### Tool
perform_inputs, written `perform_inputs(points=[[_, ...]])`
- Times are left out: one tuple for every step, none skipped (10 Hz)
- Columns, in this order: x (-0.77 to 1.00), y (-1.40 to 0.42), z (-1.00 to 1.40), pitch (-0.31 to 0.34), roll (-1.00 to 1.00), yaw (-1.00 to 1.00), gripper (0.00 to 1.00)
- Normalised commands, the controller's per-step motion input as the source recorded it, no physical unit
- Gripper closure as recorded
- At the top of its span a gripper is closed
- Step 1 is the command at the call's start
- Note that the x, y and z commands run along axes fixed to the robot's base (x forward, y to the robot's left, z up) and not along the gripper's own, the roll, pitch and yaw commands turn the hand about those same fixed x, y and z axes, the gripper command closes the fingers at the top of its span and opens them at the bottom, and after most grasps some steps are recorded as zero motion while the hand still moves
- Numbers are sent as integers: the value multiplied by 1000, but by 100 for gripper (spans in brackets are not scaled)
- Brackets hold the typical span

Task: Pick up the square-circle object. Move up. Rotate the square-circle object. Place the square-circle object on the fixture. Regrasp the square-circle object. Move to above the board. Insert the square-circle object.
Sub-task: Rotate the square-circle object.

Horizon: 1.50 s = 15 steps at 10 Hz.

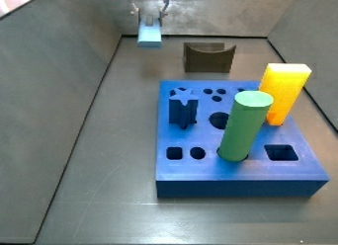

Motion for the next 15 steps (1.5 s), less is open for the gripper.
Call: perform_inputs(points=[[11,12,-39,-26,2,-230,100],[0,0,-1000,0,0,0,100],[9,1,-1000,-9,1,53,100],[20,-2,-1000,-14,-8,54,100],[24,-5,-1000,-14,-19,46,100],[31,-3,-1000,-17,-27,42,100],[47,-3,-958,-19,-43,35,100],[50,-2,-813,-16,-55,34,100],[47,-1,-631,-17,-69,33,100],[47,1,-544,-22,-75,32,100],[42,2,-337,-27,-90,33,100],[42,3,-255,-32,-96,32,100],[0,0,0,0,0,0,0],[0,0,1000,0,0,0,0],[-5,0,1000,9,0,-1,0]])
